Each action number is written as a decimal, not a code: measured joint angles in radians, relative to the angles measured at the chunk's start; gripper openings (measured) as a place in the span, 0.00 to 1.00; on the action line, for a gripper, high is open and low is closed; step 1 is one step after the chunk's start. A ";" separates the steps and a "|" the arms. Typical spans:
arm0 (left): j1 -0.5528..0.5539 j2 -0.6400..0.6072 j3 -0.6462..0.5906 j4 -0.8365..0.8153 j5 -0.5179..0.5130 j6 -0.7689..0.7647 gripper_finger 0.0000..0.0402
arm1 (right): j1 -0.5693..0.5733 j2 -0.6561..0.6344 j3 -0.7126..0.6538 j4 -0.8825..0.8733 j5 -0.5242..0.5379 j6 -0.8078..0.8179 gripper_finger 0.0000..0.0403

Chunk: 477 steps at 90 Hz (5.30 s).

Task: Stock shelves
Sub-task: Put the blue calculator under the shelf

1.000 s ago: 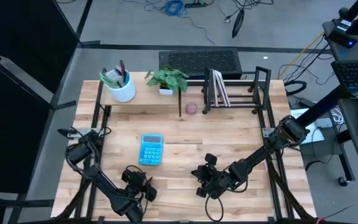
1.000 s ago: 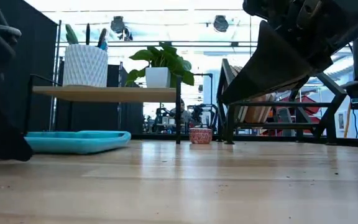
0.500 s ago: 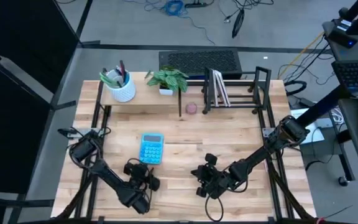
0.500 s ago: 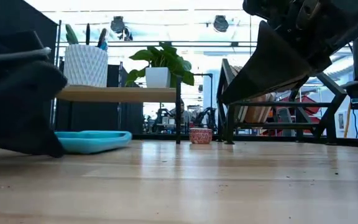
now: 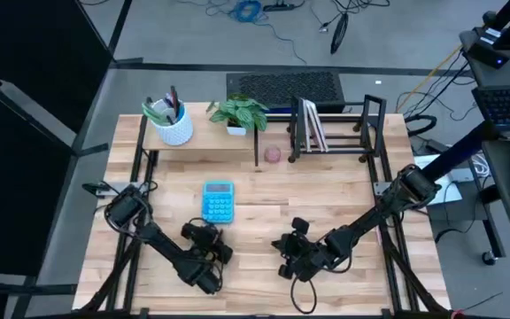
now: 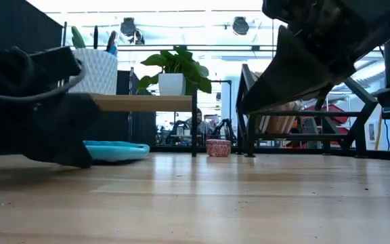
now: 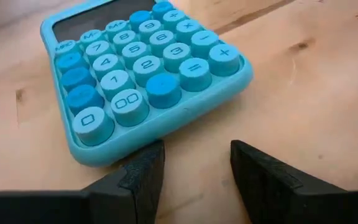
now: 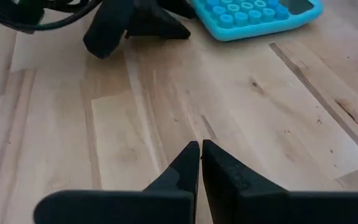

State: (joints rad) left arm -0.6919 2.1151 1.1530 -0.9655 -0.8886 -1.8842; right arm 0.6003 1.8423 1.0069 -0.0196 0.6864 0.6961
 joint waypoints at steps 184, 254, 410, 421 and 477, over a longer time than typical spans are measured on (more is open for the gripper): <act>0.357 -0.027 -0.116 0.349 -0.164 0.399 0.00 | -0.018 0.000 0.000 -0.001 -0.001 -0.006 0.00; 0.075 -0.317 -0.228 -0.346 -0.023 -0.169 0.38 | -0.046 0.000 0.000 -0.001 -0.001 -0.053 0.00; 0.702 -0.328 -0.538 0.877 -0.231 0.870 0.30 | -0.051 0.000 -0.001 -0.001 -0.001 -0.069 0.00; 0.638 -0.372 -0.540 0.843 -0.183 0.916 0.30 | -0.053 0.000 -0.001 -0.001 -0.001 -0.088 0.00; 0.282 -0.890 -0.473 0.413 -0.115 0.925 0.30 | -0.303 0.094 -0.001 0.285 -0.003 -0.238 0.00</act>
State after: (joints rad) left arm -0.4095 1.2248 0.6800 -0.5521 -1.0035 -0.9591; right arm 0.2969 1.9359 1.0057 0.2652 0.6831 0.4586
